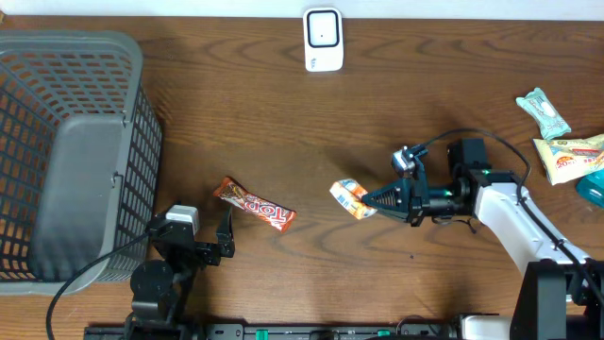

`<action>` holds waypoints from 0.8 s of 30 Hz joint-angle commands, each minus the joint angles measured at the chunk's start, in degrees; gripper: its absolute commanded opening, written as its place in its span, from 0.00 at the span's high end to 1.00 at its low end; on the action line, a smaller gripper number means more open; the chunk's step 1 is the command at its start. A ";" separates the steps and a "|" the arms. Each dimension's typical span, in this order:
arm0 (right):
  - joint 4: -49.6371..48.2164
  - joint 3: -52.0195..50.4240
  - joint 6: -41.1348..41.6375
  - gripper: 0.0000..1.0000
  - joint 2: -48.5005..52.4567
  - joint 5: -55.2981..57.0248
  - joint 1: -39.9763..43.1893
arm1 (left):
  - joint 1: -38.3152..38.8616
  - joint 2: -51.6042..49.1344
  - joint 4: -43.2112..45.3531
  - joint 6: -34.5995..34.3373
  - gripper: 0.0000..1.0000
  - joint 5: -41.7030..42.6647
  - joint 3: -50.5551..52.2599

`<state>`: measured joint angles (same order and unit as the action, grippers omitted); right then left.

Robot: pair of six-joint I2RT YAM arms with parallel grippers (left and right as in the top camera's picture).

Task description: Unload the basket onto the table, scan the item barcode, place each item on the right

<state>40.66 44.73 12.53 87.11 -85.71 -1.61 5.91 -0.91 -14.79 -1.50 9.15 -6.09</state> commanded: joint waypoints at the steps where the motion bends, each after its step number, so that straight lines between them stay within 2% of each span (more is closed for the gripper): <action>1: -5.27 0.04 -0.42 0.99 -0.63 8.39 -0.02 | 0.28 0.31 -0.55 -0.09 0.02 0.72 1.27; 9: -18.49 0.04 7.32 0.98 -0.63 32.35 -0.39 | 0.28 0.31 -0.55 -0.09 0.02 0.72 1.27; 17: -29.70 0.83 7.39 0.98 -0.66 37.31 -2.60 | 0.28 0.31 -0.55 -0.09 0.02 0.72 1.27; 24: -29.79 2.47 7.37 0.99 -0.66 51.80 -4.17 | 0.28 0.31 -0.57 -0.09 0.02 0.72 1.27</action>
<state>11.05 45.41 19.57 87.11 -41.63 -4.91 5.91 -0.91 -14.81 -1.50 9.15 -6.09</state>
